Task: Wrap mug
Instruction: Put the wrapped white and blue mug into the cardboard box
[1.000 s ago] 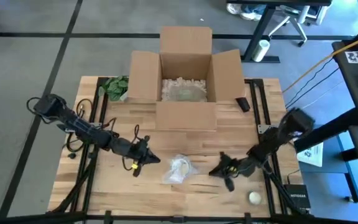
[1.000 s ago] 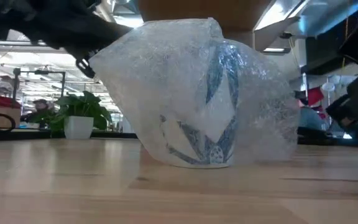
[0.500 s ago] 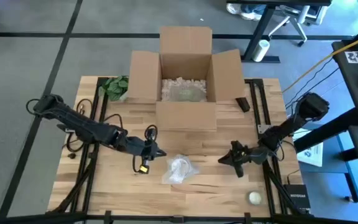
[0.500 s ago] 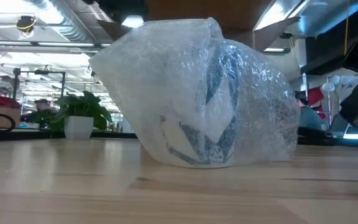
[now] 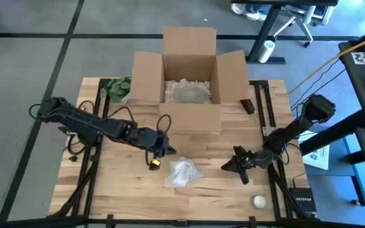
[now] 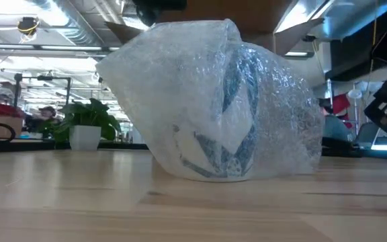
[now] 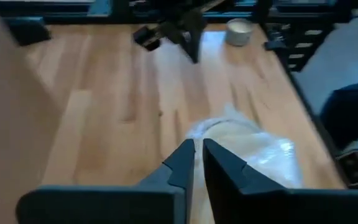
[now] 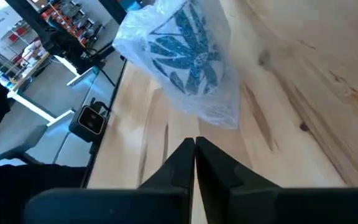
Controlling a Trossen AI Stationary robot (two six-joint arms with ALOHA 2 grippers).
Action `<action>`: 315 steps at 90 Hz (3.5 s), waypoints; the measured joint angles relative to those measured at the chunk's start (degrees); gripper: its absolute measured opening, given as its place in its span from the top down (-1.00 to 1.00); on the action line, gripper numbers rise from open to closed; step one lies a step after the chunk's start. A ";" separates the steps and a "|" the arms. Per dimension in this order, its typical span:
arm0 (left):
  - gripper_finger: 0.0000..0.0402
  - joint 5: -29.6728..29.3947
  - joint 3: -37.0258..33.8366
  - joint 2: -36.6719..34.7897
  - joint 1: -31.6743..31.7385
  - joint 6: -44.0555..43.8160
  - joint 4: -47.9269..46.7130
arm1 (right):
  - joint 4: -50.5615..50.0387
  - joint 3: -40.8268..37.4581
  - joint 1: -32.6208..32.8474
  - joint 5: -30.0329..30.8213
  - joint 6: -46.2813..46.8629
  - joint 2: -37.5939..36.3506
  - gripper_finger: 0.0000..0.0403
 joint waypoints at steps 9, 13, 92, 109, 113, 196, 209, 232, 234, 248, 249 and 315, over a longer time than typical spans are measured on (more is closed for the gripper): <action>0.73 0.02 1.88 2.29 -1.80 0.27 0.23 | -0.10 0.02 0.00 -0.54 -0.02 0.00 1.00; 0.69 0.01 2.87 3.26 -2.64 0.50 0.07 | -0.09 0.02 0.00 -0.89 -0.02 0.00 1.00; 0.47 7.71 20.62 18.64 2.50 1.68 -18.10 | 0.03 0.17 0.00 -3.04 -0.87 0.00 1.00; 0.40 7.73 20.65 18.96 2.51 1.94 -18.12 | 0.08 0.17 0.00 -3.04 -1.03 0.00 1.00; 0.39 7.71 20.65 19.29 2.54 2.07 -18.28 | 0.08 0.17 0.00 -3.04 -1.03 0.00 1.00; 0.39 4.36 20.67 23.26 3.07 2.36 -18.32 | 0.00 1.18 0.00 -3.52 -1.55 0.02 1.00; 0.39 4.25 20.67 23.28 3.07 2.62 -18.23 | -0.01 1.18 0.00 -3.52 -1.59 0.02 1.00; 0.39 5.17 20.64 23.80 3.47 1.12 -20.30 | -0.01 1.18 0.00 -3.52 -1.64 0.02 1.00; 0.39 5.41 20.63 24.05 3.45 0.98 -20.51 | -0.01 1.18 0.00 -3.52 -1.64 0.02 1.00; 0.39 7.94 20.70 26.26 3.41 0.11 -20.26 | 0.01 1.18 0.00 -3.50 -1.64 0.02 1.00; 0.39 8.16 20.71 26.37 3.42 0.08 -20.22 | 0.02 1.18 0.00 -3.50 -1.64 0.02 1.00; 0.94 8.25 21.35 27.04 0.84 -2.63 -18.46 | 0.03 1.18 0.00 -3.49 -1.60 0.02 1.00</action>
